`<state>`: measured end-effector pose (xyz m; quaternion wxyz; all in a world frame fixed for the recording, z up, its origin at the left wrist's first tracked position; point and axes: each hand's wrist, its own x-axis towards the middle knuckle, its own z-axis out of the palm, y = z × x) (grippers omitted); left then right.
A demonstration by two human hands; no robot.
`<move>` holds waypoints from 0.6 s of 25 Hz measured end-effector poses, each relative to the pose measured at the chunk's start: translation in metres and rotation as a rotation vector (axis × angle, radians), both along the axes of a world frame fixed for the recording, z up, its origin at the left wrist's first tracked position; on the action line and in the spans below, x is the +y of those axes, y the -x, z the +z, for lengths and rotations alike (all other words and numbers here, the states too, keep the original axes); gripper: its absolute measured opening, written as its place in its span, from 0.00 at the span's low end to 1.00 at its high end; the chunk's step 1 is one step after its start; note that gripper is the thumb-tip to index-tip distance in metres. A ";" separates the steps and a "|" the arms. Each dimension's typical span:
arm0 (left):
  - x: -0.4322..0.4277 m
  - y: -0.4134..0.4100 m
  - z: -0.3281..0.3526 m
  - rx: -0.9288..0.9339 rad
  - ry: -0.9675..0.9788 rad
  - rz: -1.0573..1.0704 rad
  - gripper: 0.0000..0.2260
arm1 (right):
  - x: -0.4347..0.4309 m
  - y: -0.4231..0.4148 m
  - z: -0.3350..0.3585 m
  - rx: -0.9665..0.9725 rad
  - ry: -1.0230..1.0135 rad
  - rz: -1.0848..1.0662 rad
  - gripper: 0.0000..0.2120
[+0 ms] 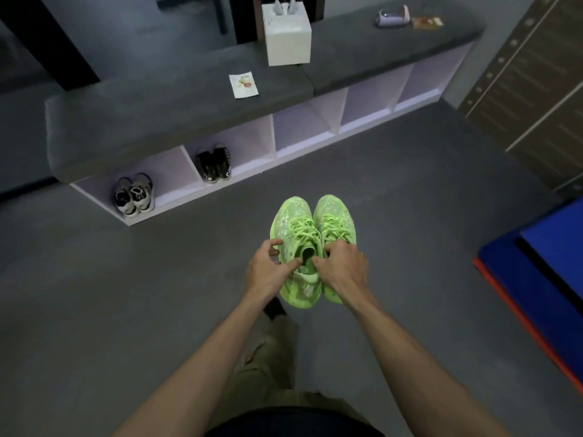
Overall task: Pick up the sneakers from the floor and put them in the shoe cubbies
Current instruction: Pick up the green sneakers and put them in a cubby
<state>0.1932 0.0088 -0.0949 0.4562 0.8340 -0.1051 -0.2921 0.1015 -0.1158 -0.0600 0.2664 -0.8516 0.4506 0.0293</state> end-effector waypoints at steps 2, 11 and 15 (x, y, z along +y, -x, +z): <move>-0.050 -0.046 -0.011 0.006 0.010 0.011 0.32 | -0.049 -0.047 -0.007 0.011 0.015 -0.006 0.12; -0.236 -0.246 -0.011 0.082 -0.034 -0.051 0.30 | -0.230 -0.241 -0.007 0.046 0.000 -0.049 0.12; -0.302 -0.321 -0.026 0.086 -0.071 0.004 0.30 | -0.305 -0.323 -0.027 0.062 -0.026 0.018 0.12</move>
